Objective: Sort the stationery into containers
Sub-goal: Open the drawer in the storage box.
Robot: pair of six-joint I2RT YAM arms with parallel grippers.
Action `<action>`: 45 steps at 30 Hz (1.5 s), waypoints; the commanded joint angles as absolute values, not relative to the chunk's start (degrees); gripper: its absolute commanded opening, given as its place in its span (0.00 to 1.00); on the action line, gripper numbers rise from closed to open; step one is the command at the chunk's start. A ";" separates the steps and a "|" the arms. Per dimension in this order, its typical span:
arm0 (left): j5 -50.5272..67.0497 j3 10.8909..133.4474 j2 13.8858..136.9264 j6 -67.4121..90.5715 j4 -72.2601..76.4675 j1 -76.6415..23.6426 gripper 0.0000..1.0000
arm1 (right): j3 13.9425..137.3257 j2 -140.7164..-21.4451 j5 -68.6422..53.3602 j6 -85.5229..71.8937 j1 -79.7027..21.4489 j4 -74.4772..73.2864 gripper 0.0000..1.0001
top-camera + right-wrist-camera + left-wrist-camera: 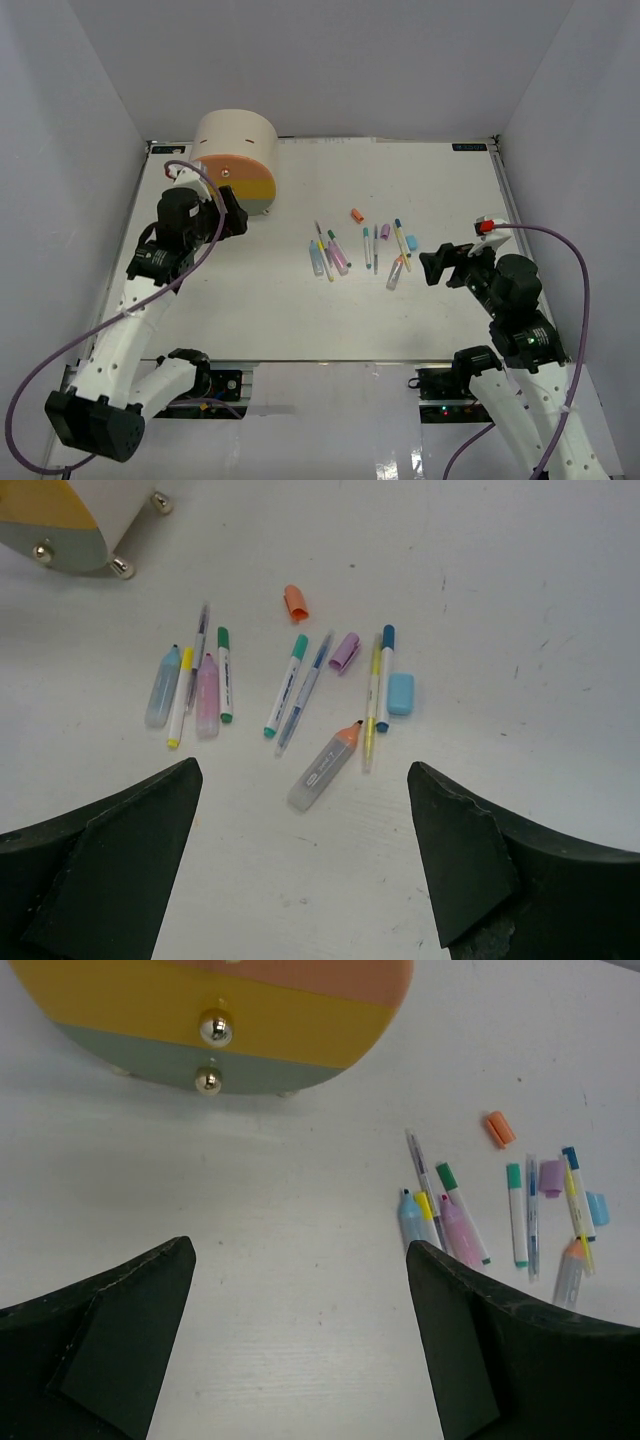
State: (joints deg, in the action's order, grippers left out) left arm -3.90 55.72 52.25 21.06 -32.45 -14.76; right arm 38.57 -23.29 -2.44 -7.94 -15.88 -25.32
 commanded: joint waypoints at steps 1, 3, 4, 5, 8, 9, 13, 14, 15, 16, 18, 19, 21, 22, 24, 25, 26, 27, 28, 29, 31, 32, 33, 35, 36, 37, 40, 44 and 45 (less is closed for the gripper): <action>-4.30 60.20 57.55 21.71 -25.33 -14.94 0.98 | 37.44 -24.43 -5.18 -10.37 -16.17 -21.71 0.90; -5.36 62.83 62.72 21.62 -24.53 -14.85 0.98 | 37.18 -25.13 -5.80 -10.37 -16.17 -21.88 0.90; -5.62 63.62 64.32 21.19 -24.00 -14.85 0.98 | 37.18 -25.40 -5.80 -10.28 -16.17 -22.15 0.90; -5.97 65.37 65.81 21.01 -23.73 -14.77 0.98 | 37.18 -25.49 -5.71 -10.11 -16.17 -22.15 0.90; -6.77 67.32 70.65 19.60 -22.68 -13.89 0.97 | 36.48 -24.88 -5.19 -9.49 -16.17 -21.45 0.90; -6.85 68.80 71.62 19.34 -22.68 -13.45 0.96 | 36.21 -24.44 -5.10 -9.32 -16.17 -21.18 0.90; -4.85 71.45 75.84 18.11 -21.71 -10.46 0.91 | 34.46 -23.73 -5.71 -8.88 -16.17 -20.04 0.90; -4.49 71.89 76.37 17.76 -21.53 -10.11 0.90 | 34.37 -23.64 -5.89 -8.88 -16.17 -19.87 0.90; -4.13 72.33 76.99 17.41 -21.36 -9.76 0.89 | 34.28 -23.64 -6.15 -8.70 -16.17 -19.78 0.90; -4.13 72.51 77.95 17.14 -20.92 -9.41 0.89 | 33.93 -23.56 -6.33 -8.53 -16.17 -19.69 0.90; -3.96 72.77 79.10 16.00 -20.74 -8.97 0.87 | 33.66 -23.20 -6.33 -8.26 -16.17 -19.51 0.90; -3.61 73.38 80.23 15.56 -20.74 -8.62 0.86 | 33.40 -23.03 -6.24 -8.17 -16.17 -19.51 0.90; -3.43 73.91 81.29 14.94 -20.66 -8.44 0.84 | 33.22 -22.68 -6.24 -8.00 -16.17 -19.42 0.90; -3.25 74.53 81.73 14.68 -20.39 -8.26 0.83 | 33.14 -22.59 -6.24 -7.91 -16.17 -19.42 0.90; -2.99 74.88 82.79 14.24 -19.69 -8.09 0.80 | 33.05 -22.50 -6.33 -7.74 -16.26 -19.34 0.90; -2.90 75.14 83.05 13.98 -19.51 -8.09 0.79 | 33.05 -22.41 -6.50 -7.65 -16.26 -19.34 0.90; -2.81 75.41 83.67 13.80 -19.25 -8.09 0.78 | 33.05 -22.41 -6.50 -7.56 -16.17 -19.34 0.90; -2.81 75.58 83.93 13.45 -19.07 -8.00 0.76 | 33.05 -22.41 -6.59 -7.56 -16.17 -19.34 0.90; -2.81 75.93 84.28 13.27 -19.07 -8.00 0.75 | 32.96 -22.33 -6.68 -7.47 -16.26 -19.42 0.90; -2.73 76.46 84.64 13.10 -19.16 -8.00 0.73 | 32.96 -22.32 -6.85 -7.47 -16.17 -19.34 0.90; -2.64 76.90 85.16 12.92 -18.98 -8.00 0.70 | 32.70 -22.24 -7.12 -7.38 -16.17 -19.25 0.90; -2.64 77.25 85.34 12.75 -18.98 -7.91 0.69 | 32.61 -22.06 -7.12 -7.47 -16.17 -19.25 0.90; -2.64 77.34 85.60 12.74 -18.98 -7.91 0.68 | 32.61 -22.06 -7.12 -7.47 -16.17 -19.16 0.90; -2.72 77.69 85.96 12.48 -18.90 -8.00 0.66 | 32.61 -22.06 -7.29 -7.30 -16.17 -19.25 0.90; -2.81 77.70 86.04 12.31 -18.90 -8.00 0.65 | 32.69 -22.15 -7.29 -7.29 -16.17 -19.25 0.90; -3.07 77.78 86.31 12.13 -18.81 -8.00 0.63 | 32.70 -22.06 -7.47 -7.21 -16.17 -19.25 0.90; -3.16 77.78 86.83 12.13 -18.90 -7.91 0.61 | 32.52 -22.15 -7.56 -7.21 -16.17 -19.16 0.90; -3.34 77.96 87.19 11.95 -18.90 -7.91 0.55 | 32.52 -22.24 -8.17 -7.21 -16.17 -19.07 0.90; -3.34 78.13 87.27 11.87 -18.81 -7.91 0.53 | 32.43 -22.06 -8.17 -7.12 -16.17 -19.07 0.90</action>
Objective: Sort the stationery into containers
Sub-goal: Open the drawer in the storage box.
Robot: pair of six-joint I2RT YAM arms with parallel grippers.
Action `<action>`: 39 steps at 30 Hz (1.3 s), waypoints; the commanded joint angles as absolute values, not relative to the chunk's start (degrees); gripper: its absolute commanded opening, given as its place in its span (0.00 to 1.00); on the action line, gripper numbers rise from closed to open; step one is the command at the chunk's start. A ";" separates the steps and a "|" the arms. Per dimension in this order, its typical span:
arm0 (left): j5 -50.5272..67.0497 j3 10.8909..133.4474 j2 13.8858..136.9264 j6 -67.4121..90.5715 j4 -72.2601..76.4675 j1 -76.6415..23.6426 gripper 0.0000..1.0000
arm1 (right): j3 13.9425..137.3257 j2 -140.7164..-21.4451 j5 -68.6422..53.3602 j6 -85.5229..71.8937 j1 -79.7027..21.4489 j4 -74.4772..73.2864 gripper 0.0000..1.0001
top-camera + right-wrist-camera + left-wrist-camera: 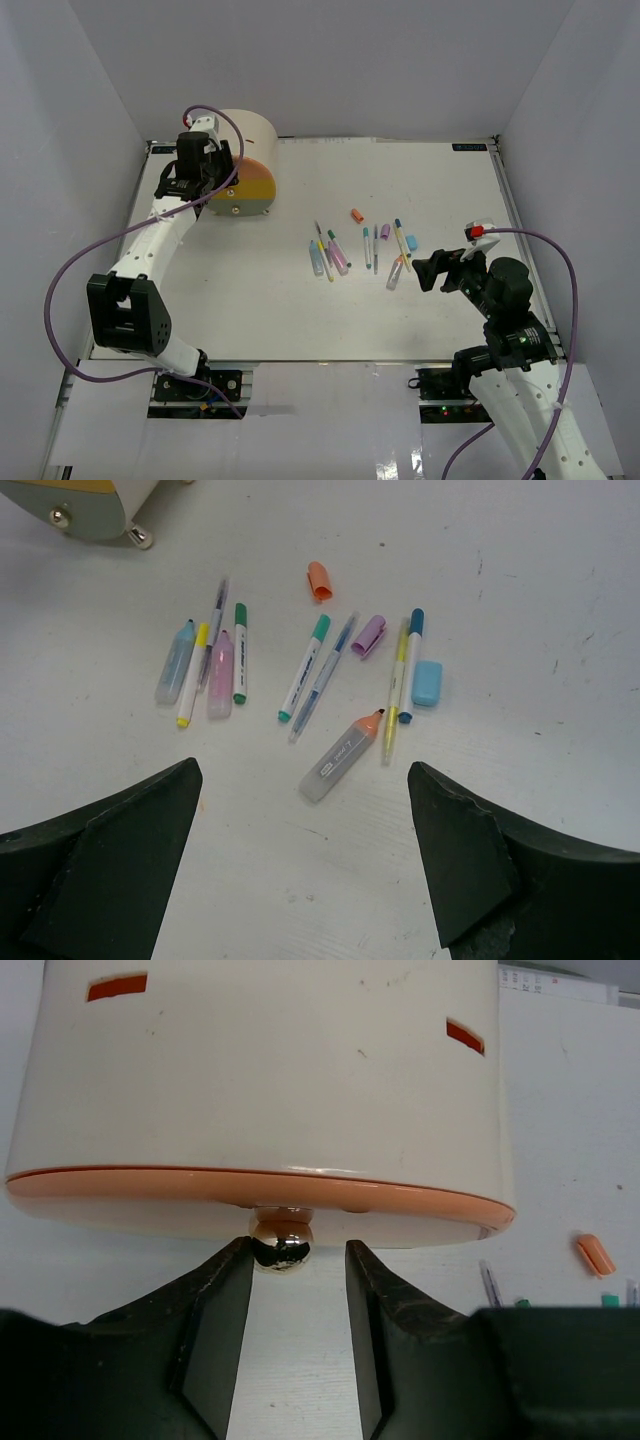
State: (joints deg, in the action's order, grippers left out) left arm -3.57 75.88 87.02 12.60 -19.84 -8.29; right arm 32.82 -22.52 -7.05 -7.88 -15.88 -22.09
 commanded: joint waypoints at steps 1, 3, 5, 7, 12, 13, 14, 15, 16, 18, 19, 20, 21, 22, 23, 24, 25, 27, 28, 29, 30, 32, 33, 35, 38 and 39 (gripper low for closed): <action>-3.43 78.13 87.28 11.95 -18.81 -7.91 0.51 | 32.34 -22.06 -8.17 -7.21 -16.17 -19.07 0.90; -3.25 78.31 87.19 11.78 -18.90 -7.91 0.45 | 32.08 -21.80 -8.17 -7.12 -16.17 -18.98 0.90; -3.25 78.31 87.01 11.78 -18.90 -7.91 0.40 | 31.91 -21.53 -8.26 -7.12 -16.17 -18.90 0.90; -3.08 78.14 86.84 11.52 -18.90 -8.00 0.31 | 31.82 -21.27 -8.35 -7.03 -16.17 -18.90 0.90; -2.38 76.99 84.82 11.34 -18.90 -7.91 0.15 | 31.73 -20.92 -8.17 -6.94 -16.17 -18.98 0.90; -2.29 76.73 84.38 11.25 -18.90 -7.91 0.12 | 31.82 -20.92 -8.17 -7.03 -16.17 -18.98 0.90; -2.20 75.95 83.85 11.16 -18.98 -7.91 0.11 | 31.82 -20.92 -8.17 -7.03 -16.17 -18.98 0.90; -2.11 75.59 83.50 11.16 -19.07 -8.00 0.10 | 31.99 -20.92 -8.26 -6.94 -16.17 -18.98 0.90; -2.02 75.15 82.36 11.16 -19.25 -7.91 0.08 | 31.99 -20.83 -8.35 -7.03 -16.17 -18.98 0.90; -1.93 73.66 80.87 11.34 -19.77 -8.00 0.06 | 31.99 -20.83 -8.52 -7.03 -16.17 -18.98 0.90; -1.67 73.22 79.47 11.42 -20.04 -8.00 0.06 | 31.99 -20.57 -8.53 -6.94 -16.17 -19.07 0.90; -1.67 72.08 78.67 11.69 -20.47 -7.91 0.06 | 31.99 -20.48 -8.61 -7.03 -16.17 -19.16 0.90; -1.58 71.55 77.79 11.78 -20.74 -8.00 0.06 | 31.99 -20.30 -8.70 -7.12 -16.17 -19.25 0.90; -1.15 71.02 76.22 11.86 -21.18 -8.00 0.06 | 31.91 -20.04 -8.70 -7.12 -16.17 -19.25 0.90; -1.06 70.67 75.42 12.13 -22.05 -8.00 0.08 | 31.82 -19.95 -8.70 -7.21 -16.17 -19.34 0.90; -0.88 69.88 74.71 12.22 -22.58 -8.00 0.09 | 31.82 -19.78 -8.70 -7.29 -16.17 -19.42 0.90; -0.53 69.44 73.05 12.39 -23.02 -7.91 0.10 | 31.82 -19.51 -8.79 -7.29 -16.17 -19.51 0.90; -0.26 67.78 71.46 12.92 -23.99 -7.91 0.11 | 31.73 -19.16 -8.96 -7.38 -16.17 -19.51 0.90; -0.09 67.07 70.76 13.09 -24.26 -8.00 0.11 | 31.55 -19.16 -8.96 -7.47 -16.17 -19.51 0.90; -0.09 66.54 69.19 13.27 -24.95 -7.91 0.12 | 31.47 -18.99 -8.96 -7.47 -16.17 -19.51 0.90; -0.09 65.40 68.47 13.79 -25.22 -8.00 0.12 | 31.38 -18.90 -9.05 -7.56 -16.17 -19.42 0.90; 1.74 64.25 66.55 14.15 -25.92 -8.00 0.13 | 31.03 -18.81 -9.23 -7.64 -16.17 -19.25 0.90; 2.11 63.73 66.01 14.59 -26.10 -8.00 0.13 | 30.94 -18.72 -9.66 -7.73 -16.26 -19.07 0.90; 3.16 62.67 64.52 15.03 -26.72 -8.00 0.13 | 30.76 -18.63 -9.93 -7.91 -16.17 -19.07 0.90; 4.13 61.18 63.37 15.82 -27.07 -8.09 0.15 | 30.76 -18.72 -9.84 -7.82 -16.17 -19.16 0.90; 4.22 60.82 62.93 15.91 -27.07 -8.09 0.16 | 30.76 -18.63 -9.76 -7.91 -16.17 -19.16 0.90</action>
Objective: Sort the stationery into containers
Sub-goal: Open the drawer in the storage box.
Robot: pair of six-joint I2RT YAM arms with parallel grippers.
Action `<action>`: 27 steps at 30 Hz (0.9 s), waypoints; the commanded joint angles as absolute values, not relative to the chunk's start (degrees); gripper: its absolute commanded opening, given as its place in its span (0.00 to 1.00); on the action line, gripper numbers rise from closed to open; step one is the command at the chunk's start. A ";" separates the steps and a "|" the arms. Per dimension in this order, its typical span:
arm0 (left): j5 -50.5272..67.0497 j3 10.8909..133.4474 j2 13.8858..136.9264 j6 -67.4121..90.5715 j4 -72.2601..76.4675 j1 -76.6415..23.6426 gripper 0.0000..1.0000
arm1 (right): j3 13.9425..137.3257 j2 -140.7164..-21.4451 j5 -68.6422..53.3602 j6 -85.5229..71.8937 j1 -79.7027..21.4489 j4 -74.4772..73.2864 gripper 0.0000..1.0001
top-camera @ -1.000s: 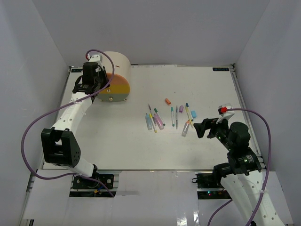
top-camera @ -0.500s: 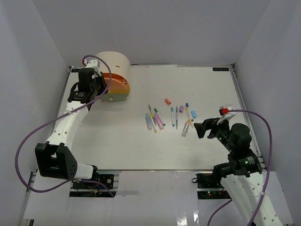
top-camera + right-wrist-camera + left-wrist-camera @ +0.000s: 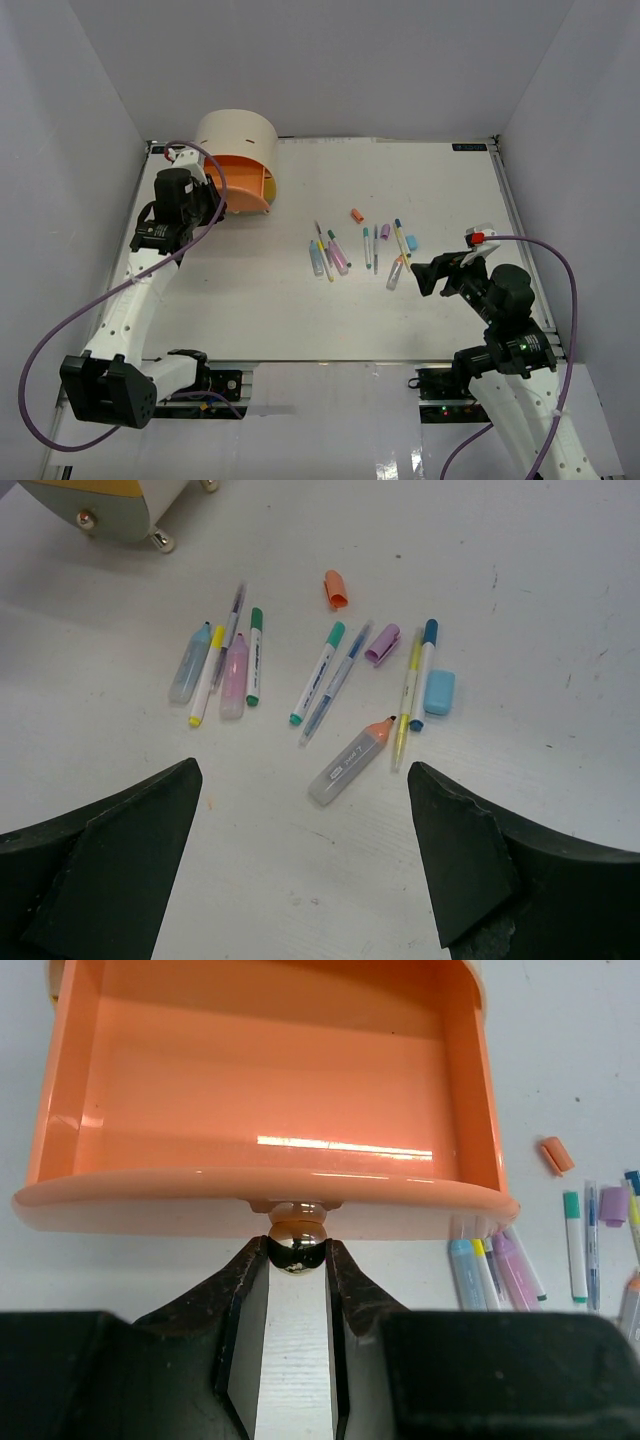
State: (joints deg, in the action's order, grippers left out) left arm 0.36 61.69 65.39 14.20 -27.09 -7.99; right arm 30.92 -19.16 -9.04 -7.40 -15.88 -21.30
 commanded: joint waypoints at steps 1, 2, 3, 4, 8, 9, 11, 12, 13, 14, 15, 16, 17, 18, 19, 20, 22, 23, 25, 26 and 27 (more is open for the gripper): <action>4.13 60.56 62.76 15.91 -27.07 -8.09 0.17 | 30.76 -18.63 -9.76 -7.82 -16.17 -19.25 0.90; 4.22 60.12 62.67 15.82 -27.24 -8.09 0.18 | 30.76 -18.72 -9.67 -7.74 -16.17 -19.25 0.90; 4.31 59.94 62.58 15.82 -27.25 -8.09 0.20 | 30.85 -18.72 -9.75 -7.73 -16.17 -19.34 0.90; 4.39 59.77 62.67 15.82 -27.25 -8.00 0.25 | 30.85 -18.81 -9.76 -7.65 -16.17 -19.34 0.90; 3.96 59.50 63.02 15.47 -27.25 -8.00 0.32 | 30.94 -19.07 -9.58 -7.12 -16.17 -19.69 0.90; 3.78 59.41 63.02 15.38 -27.33 -8.09 0.33 | 30.94 -19.16 -9.67 -7.03 -16.17 -19.69 0.90; 3.25 59.59 63.02 15.21 -27.25 -8.09 0.34 | 30.94 -19.07 -9.58 -6.86 -16.17 -19.78 0.90; 2.99 59.59 63.10 15.12 -27.33 -8.00 0.34 | 30.85 -19.07 -9.49 -6.86 -16.26 -19.78 0.90; 2.81 59.76 63.11 14.94 -27.25 -8.09 0.35 | 30.85 -19.07 -9.41 -6.86 -16.26 -19.86 0.90; 2.64 59.77 63.11 15.03 -27.25 -8.00 0.36 | 30.85 -19.07 -9.40 -6.86 -16.17 -19.86 0.90; 2.46 59.94 63.11 15.12 -27.16 -8.09 0.36 | 30.85 -19.16 -9.49 -6.86 -16.17 -19.86 0.90; 2.03 59.94 63.19 15.12 -27.16 -8.00 0.37 | 30.85 -19.16 -9.58 -6.86 -16.17 -19.86 0.90; 1.76 59.94 63.37 15.12 -27.07 -8.00 0.37 | 30.76 -19.16 -9.75 -6.86 -16.17 -19.78 0.90; 1.58 60.20 63.46 15.03 -26.98 -8.00 0.37 | 30.76 -19.33 -9.84 -6.77 -16.17 -19.69 0.90; 1.32 60.29 63.63 15.03 -26.98 -8.00 0.37 | 30.76 -19.25 -10.02 -6.85 -16.17 -19.69 0.90; 0.88 60.47 63.81 14.94 -26.90 -8.09 0.37 | 30.76 -19.34 -10.02 -6.86 -16.17 -19.69 0.90; 0.88 60.91 63.98 14.77 -26.72 -8.09 0.37 | 30.67 -19.25 -9.93 -6.86 -16.17 -19.78 0.90; 0.88 61.00 64.07 14.59 -26.63 -8.00 0.37 | 30.76 -19.16 -9.93 -6.77 -16.17 -19.78 0.90; 0.88 61.17 64.25 14.50 -26.28 -8.00 0.38 | 30.67 -19.16 -9.93 -6.86 -16.17 -19.86 0.90; 0.88 61.26 64.34 14.50 -26.19 -8.00 0.38 | 30.67 -19.07 -9.93 -6.77 -16.17 -19.86 0.90; 0.79 61.26 64.60 14.59 -26.02 -8.09 0.40 | 30.59 -19.16 -9.84 -6.77 -16.17 -19.86 0.90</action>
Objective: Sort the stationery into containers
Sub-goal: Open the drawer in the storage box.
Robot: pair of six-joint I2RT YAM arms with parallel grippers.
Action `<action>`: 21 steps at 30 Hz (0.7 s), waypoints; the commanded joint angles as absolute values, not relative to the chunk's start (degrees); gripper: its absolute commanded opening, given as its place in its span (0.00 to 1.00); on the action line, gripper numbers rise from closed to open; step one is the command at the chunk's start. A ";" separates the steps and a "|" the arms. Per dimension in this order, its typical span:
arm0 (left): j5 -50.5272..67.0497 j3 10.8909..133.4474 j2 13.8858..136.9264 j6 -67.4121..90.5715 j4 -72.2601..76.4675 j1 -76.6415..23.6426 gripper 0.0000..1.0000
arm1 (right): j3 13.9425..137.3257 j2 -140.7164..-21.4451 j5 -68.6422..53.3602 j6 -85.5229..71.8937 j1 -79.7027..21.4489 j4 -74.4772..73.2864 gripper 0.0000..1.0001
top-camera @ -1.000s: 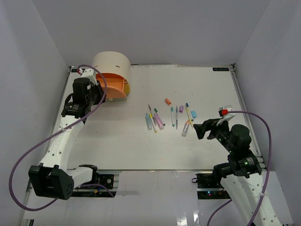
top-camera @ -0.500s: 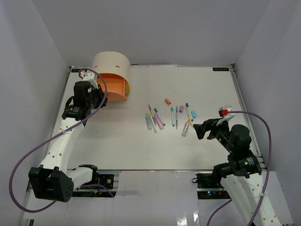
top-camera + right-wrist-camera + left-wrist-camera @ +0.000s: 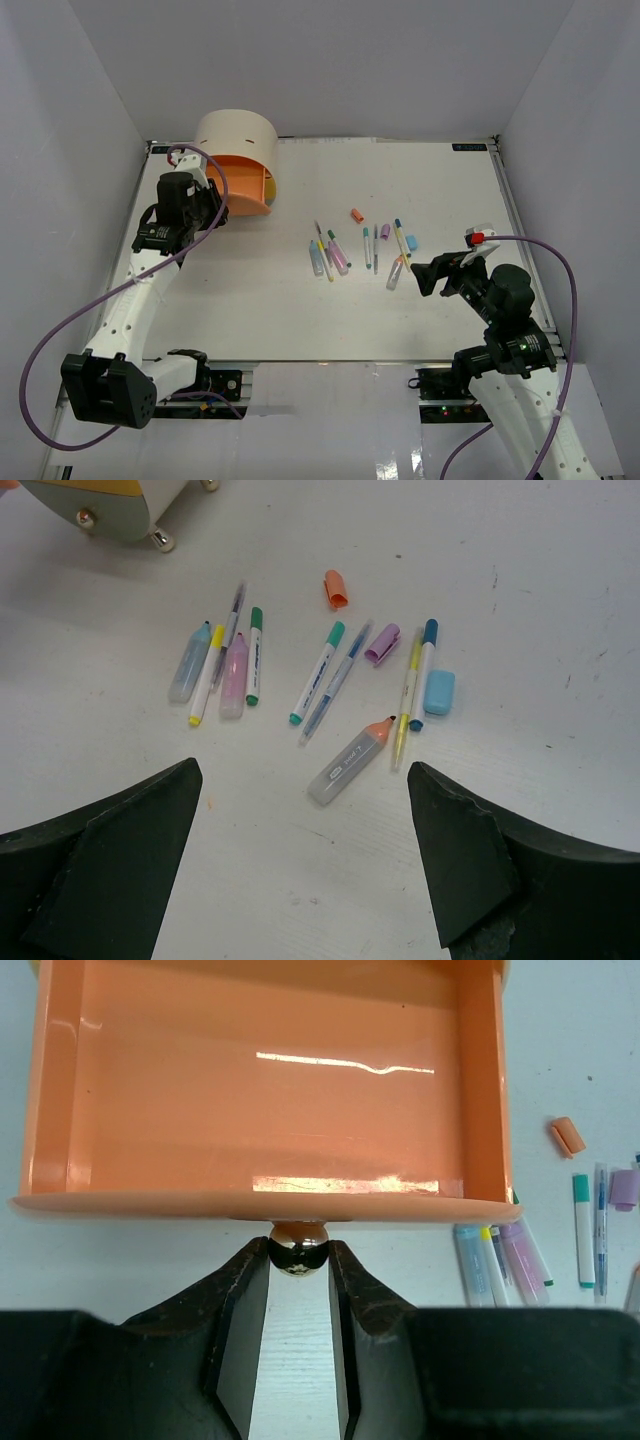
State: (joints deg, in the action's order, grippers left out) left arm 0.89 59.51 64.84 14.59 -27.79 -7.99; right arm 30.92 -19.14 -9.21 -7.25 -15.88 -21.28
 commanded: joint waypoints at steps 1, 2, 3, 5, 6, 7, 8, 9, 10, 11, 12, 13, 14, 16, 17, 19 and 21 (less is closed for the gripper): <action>0.79 61.35 64.69 14.50 -26.02 -8.09 0.40 | 30.59 -19.07 -9.93 -6.68 -16.17 -19.86 0.90; 0.79 61.35 64.77 14.50 -26.02 -8.00 0.41 | 30.59 -19.16 -10.02 -6.77 -16.17 -19.86 0.90; 0.88 61.52 64.86 14.50 -25.93 -8.09 0.42 | 30.59 -19.07 -10.02 -6.68 -16.26 -19.86 0.90; 0.88 62.14 65.21 14.15 -25.84 -8.00 0.44 | 30.76 -19.07 -9.85 -6.77 -16.17 -20.04 0.90; 0.88 62.31 65.21 14.15 -25.84 -8.00 0.45 | 30.76 -19.07 -9.93 -6.59 -16.26 -20.13 0.90; 0.88 62.49 65.13 14.24 -25.67 -8.09 0.45 | 30.76 -19.07 -9.93 -6.68 -16.17 -20.13 0.90; 0.79 62.49 65.13 14.24 -25.58 -8.00 0.46 | 30.76 -19.07 -9.93 -6.68 -16.17 -20.13 0.90; 0.79 62.58 65.13 14.15 -25.49 -8.09 0.46 | 30.76 -19.07 -9.93 -6.68 -16.26 -20.13 0.90; 0.88 62.49 65.21 14.06 -25.49 -8.00 0.46 | 30.67 -19.07 -10.02 -6.68 -16.17 -20.04 0.90; 0.79 62.40 65.13 13.98 -25.40 -8.00 0.47 | 30.67 -19.16 -10.02 -6.59 -16.17 -19.95 0.90; 0.79 62.23 65.13 13.89 -25.31 -8.09 0.48 | 30.67 -19.25 -10.11 -6.68 -16.26 -19.95 0.90; 0.79 62.14 65.04 13.97 -25.49 -8.00 0.49 | 30.67 -19.25 -10.28 -6.59 -16.17 -19.95 0.90; 0.88 62.05 64.95 14.06 -25.49 -8.09 0.50 | 30.76 -19.42 -10.28 -6.68 -16.17 -19.95 0.90; 1.23 61.70 64.60 14.24 -25.49 -8.09 0.52 | 31.02 -19.51 -10.20 -6.59 -16.17 -20.13 0.90; 1.40 61.53 63.90 14.50 -25.49 -8.09 0.54 | 31.11 -19.69 -10.20 -6.59 -16.17 -20.21 0.90; 1.41 61.17 63.28 14.50 -25.66 -8.09 0.56 | 31.20 -19.77 -10.11 -6.50 -16.17 -20.21 0.90; 1.23 61.08 62.58 14.33 -25.66 -8.09 0.58 | 31.29 -19.86 -10.19 -6.50 -16.17 -20.21 0.90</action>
